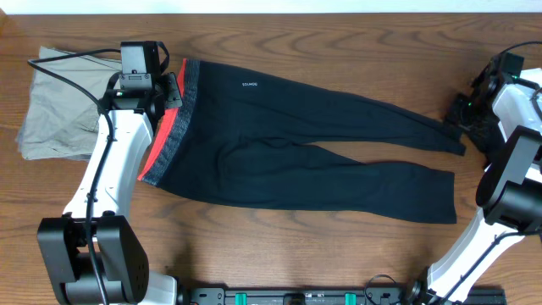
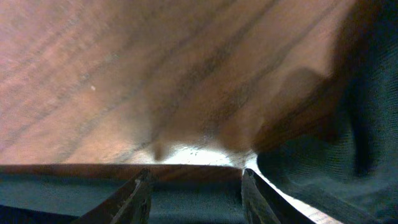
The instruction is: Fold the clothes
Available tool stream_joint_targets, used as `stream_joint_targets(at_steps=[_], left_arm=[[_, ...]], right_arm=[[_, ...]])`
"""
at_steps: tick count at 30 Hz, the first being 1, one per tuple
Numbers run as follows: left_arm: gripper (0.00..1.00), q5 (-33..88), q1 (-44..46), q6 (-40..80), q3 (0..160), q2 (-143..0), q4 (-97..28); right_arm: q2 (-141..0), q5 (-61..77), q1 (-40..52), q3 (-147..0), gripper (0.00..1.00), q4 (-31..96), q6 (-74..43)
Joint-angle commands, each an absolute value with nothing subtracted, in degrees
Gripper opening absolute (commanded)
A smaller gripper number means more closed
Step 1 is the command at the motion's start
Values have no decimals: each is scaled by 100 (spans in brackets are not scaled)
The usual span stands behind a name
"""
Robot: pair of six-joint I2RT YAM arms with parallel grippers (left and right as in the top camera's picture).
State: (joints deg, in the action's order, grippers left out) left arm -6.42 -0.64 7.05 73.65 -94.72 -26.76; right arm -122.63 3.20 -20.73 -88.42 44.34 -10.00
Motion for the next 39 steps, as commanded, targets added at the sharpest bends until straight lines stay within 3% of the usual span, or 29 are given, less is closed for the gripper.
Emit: stream_joint_targets(at_steps=[1, 20, 31, 36, 39], left_arm=[[56, -687, -95, 633, 7373, -9507, -2694], [56, -687, -95, 631, 7373, -9507, -2692], [56, -687, -95, 633, 7373, -9507, -2694], [56, -687, -95, 631, 7373, -9507, -2694], [56, -687, -95, 631, 7373, -9507, -2692]], right_arm=[[-12293, 305, -2056, -8912, 45, 4462, -910], [-12291, -97, -2067, -8925, 45, 4779, -263], [-12307, 198, -2062, -8912, 28, 4737, -272], [-12475, 196, -2071, -8912, 26, 4707, -272], [-12597, 183, -2071, -8912, 12, 4615, -301]])
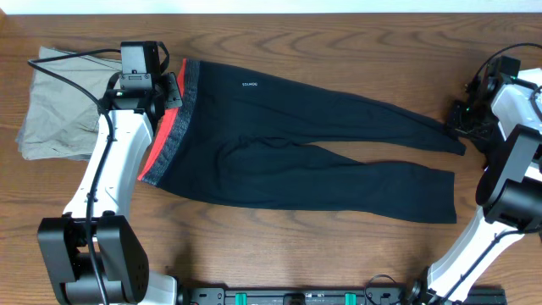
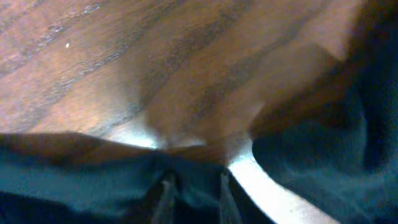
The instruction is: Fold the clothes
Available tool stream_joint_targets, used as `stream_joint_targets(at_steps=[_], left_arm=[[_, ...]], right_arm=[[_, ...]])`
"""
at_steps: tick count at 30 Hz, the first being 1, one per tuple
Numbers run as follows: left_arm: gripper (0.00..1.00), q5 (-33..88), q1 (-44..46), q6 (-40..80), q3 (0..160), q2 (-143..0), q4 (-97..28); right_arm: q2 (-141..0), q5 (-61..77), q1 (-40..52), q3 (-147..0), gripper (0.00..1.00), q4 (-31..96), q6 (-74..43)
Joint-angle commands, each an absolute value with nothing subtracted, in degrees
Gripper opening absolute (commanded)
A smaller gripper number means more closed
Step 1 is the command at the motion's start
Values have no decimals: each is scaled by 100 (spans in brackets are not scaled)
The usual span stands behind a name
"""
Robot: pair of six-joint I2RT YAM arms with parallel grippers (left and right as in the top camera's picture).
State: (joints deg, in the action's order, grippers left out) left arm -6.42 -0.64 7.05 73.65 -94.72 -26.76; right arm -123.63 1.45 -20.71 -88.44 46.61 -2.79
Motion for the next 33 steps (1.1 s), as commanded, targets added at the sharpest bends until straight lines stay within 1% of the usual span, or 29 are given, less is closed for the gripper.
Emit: stream_joint_targets(at_steps=[1, 2, 3, 12, 23, 31, 32, 33], left_arm=[[56, -687, -95, 631, 7373, -9507, -2694], [56, -687, -95, 631, 7373, -9507, -2694], [56, -687, -95, 631, 7373, -9507, -2694], [56, -687, -95, 631, 7371, -9507, -2694], [56, -687, -95, 631, 7369, -9509, -2694], [56, -687, -95, 631, 7363, -9509, -2694], [56, -690, -95, 631, 7363, -9511, -2694], [57, -690, -95, 631, 7363, -9511, -2692]], right_arm=[[-12637, 156, -2071, -8912, 6, 4574, -325], [-12637, 145, -2071, -8912, 1, 4547, -384], [-12639, 126, -2071, -8912, 1, 4495, -425], [-12634, -244, -2078, -8917, 1, 3682, -705], [-12634, -283, -2078, -8917, 1, 3135, -779], [-12639, -567, -2075, -8917, 3, 2958, -1160], [-12639, -585, -2069, -8917, 5, 2982, -1208], [-12639, -582, -2062, -8917, 9, 3009, -1227]])
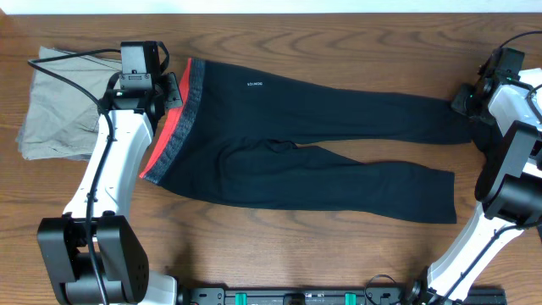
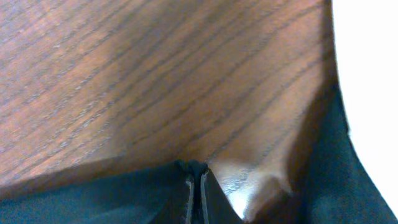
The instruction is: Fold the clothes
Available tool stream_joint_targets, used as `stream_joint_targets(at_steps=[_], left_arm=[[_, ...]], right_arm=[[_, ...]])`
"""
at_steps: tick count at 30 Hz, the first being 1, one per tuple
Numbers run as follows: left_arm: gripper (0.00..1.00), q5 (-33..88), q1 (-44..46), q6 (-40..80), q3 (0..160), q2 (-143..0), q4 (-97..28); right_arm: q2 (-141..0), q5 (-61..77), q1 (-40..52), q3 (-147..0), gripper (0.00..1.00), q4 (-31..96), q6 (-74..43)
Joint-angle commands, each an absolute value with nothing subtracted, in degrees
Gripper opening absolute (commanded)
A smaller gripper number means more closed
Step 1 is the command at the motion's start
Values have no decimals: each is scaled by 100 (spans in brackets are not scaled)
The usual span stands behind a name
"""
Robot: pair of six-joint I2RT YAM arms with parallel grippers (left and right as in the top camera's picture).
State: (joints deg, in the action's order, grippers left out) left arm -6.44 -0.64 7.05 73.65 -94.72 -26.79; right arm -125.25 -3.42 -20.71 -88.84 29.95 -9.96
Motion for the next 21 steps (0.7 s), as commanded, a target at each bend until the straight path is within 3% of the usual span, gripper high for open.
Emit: stream_joint_targets(at_steps=[1, 5, 7, 8, 15, 16, 17, 21], left_arm=[[56, -687, -95, 631, 7363, -9515, -2692], [57, -690, -95, 631, 7363, -9515, -2689], [77, -687, -95, 631, 7363, -9515, -2692], [81, -690, -95, 631, 7363, -9515, -2692], [89, -685, -95, 628, 7365, -9426, -2703], [89, -668, -95, 631, 7365, -9362, -2718], [89, -661, -93, 631, 7365, -9290, -2727], [89, -620, -93, 631, 7365, -8884, -2891]], right_arm=[[-12639, -585, -2058, -8917, 17, 3039, -1291], [-12621, -576, -2060, -9074, 56, 3264, -1492], [-12613, -506, -2056, -9371, 62, 3568, -1588], [-12604, -425, -2053, -9529, 63, 3717, -1586], [-12278, -113, -2056, -11034, 77, 5216, -1634], [-12184, -113, -2056, -11246, 88, 5452, -1634], [-12090, -113, -2056, -11415, 91, 5653, -1634], [-11566, -69, -2040, -11858, 92, 6383, -1776]])
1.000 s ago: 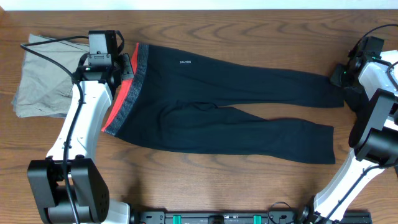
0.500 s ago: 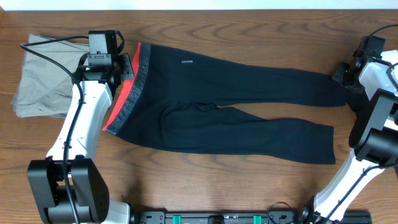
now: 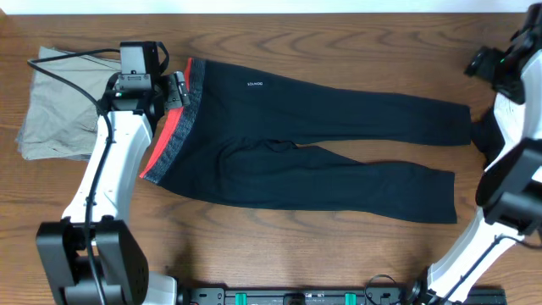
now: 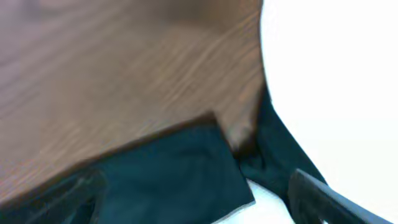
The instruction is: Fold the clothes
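Dark leggings point(image 3: 322, 144) lie spread flat on the wooden table point(image 3: 279, 246), legs pointing right, with a red and grey waistband point(image 3: 174, 119) at the left. My left gripper point(image 3: 176, 88) rests at the far end of the waistband; its jaws are unclear from overhead. My right gripper point(image 3: 477, 63) hovers open at the far right corner, above and past the upper leg's cuff point(image 3: 460, 124). In the right wrist view the right gripper point(image 4: 193, 190) has its fingers point(image 4: 311, 193) spread wide with nothing between them, and the upper leg's cuff point(image 4: 168, 168) lies flat on the wood below.
A folded khaki-grey garment point(image 3: 51, 106) lies at the far left, beside my left arm. The table's far edge point(image 3: 339, 10) runs along the top, white beyond it. The lower leg's cuff point(image 3: 436, 196) lies near the right arm's base.
My right gripper was shut on the upper leg's cuff at the table. Now it is open and higher, toward the far right corner, and the cuff lies flat on the table.
My right gripper stood open at the upper leg's cuff, the leg slanting toward the front. Then its fingers were nearly shut on the cuff. Then it held the cuff further back, with the leg straighter. Now the cuff is let go. The left arm stayed at the waistband.
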Available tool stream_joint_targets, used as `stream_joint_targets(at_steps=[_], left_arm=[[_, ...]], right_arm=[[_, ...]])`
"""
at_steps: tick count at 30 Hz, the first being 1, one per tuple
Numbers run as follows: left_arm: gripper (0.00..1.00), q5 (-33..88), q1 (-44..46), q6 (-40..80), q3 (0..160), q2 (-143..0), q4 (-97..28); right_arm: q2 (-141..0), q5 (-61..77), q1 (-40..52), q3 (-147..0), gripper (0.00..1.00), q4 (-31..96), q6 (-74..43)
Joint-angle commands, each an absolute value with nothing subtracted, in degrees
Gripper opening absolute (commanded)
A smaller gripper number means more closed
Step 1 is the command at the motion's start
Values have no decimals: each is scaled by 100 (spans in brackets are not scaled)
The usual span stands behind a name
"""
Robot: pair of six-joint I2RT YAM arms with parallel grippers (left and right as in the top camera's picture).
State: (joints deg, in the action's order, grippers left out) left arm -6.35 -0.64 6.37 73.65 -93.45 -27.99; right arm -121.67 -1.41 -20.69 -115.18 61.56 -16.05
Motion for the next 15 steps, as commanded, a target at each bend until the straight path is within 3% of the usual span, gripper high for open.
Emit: stream_joint_targets(at_steps=[1, 5, 15], left_arm=[[89, -585, -93, 631, 7365, -8779, -2980], [89, -410, -95, 633, 7365, -8289, -3577], [89, -178, -95, 1144, 7363, -7706, -5360]], right_arm=[[-11421, -8, -2029, -11867, 92, 6488, -1780], [-10805, 353, -1918, -11867, 97, 6801, -1776], [-9760, 268, -930, -11865, 99, 8294, -1737]])
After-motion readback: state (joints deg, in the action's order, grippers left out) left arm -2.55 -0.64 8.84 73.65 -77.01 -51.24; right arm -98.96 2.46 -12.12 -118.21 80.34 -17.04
